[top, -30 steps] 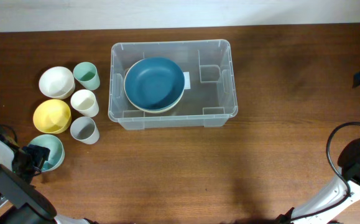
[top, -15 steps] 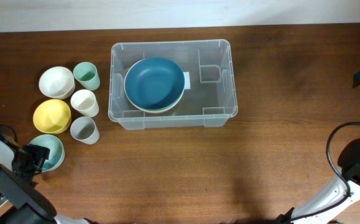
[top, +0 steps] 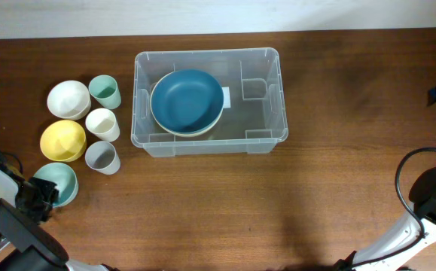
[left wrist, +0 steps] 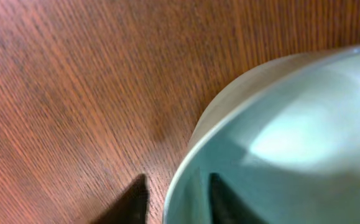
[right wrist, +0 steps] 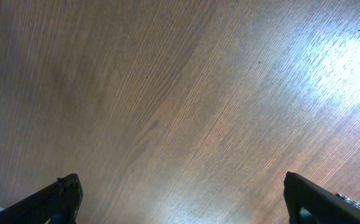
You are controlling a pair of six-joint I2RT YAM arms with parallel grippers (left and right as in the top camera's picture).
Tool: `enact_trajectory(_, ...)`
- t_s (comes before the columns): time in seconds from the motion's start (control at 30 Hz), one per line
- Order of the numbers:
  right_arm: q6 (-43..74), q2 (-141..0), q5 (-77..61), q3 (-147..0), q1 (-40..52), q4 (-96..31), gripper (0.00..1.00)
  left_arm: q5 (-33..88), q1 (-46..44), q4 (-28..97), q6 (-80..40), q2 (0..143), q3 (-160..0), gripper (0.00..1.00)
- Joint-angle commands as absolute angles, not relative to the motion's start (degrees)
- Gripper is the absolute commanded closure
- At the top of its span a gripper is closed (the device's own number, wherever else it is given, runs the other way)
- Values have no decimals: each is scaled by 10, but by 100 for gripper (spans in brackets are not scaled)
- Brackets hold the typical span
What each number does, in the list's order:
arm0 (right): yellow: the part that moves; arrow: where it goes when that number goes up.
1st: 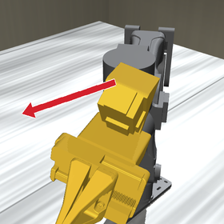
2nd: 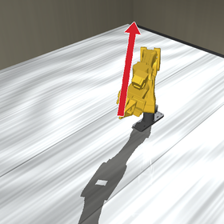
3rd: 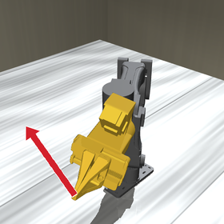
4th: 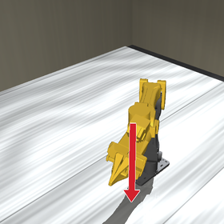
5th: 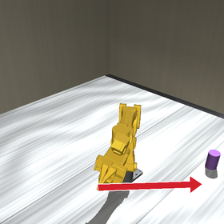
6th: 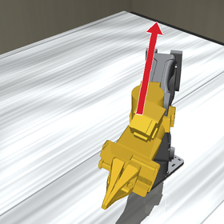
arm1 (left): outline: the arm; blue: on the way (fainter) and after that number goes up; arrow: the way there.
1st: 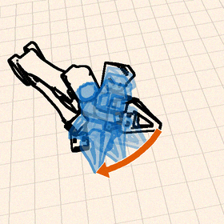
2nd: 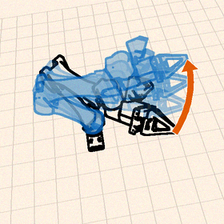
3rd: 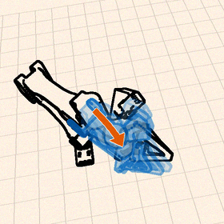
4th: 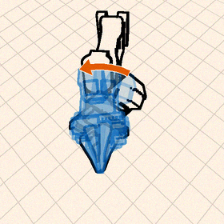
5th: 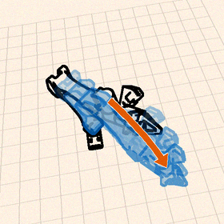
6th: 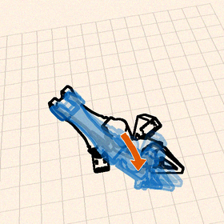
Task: Pack container
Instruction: 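Close the left gripper on the light teal bowl's rim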
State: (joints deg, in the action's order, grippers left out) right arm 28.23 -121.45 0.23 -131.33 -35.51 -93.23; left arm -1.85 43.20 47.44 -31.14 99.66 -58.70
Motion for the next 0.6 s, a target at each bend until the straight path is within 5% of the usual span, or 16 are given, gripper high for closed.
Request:
enact_trajectory(0.0, 278, -1204, 11, -1310, -356, -932, 1, -15, 434, 474, -308, 1003, -581, 86)
enact_trajectory(0.1, 279, -1204, 11, -1310, -356, -932, 1, -15, 434, 474, -308, 1003, -581, 99)
enact_trajectory(0.57, 279, -1204, 11, -1310, -356, -932, 1, -43, 457, 533, -308, 1001, -595, 99)
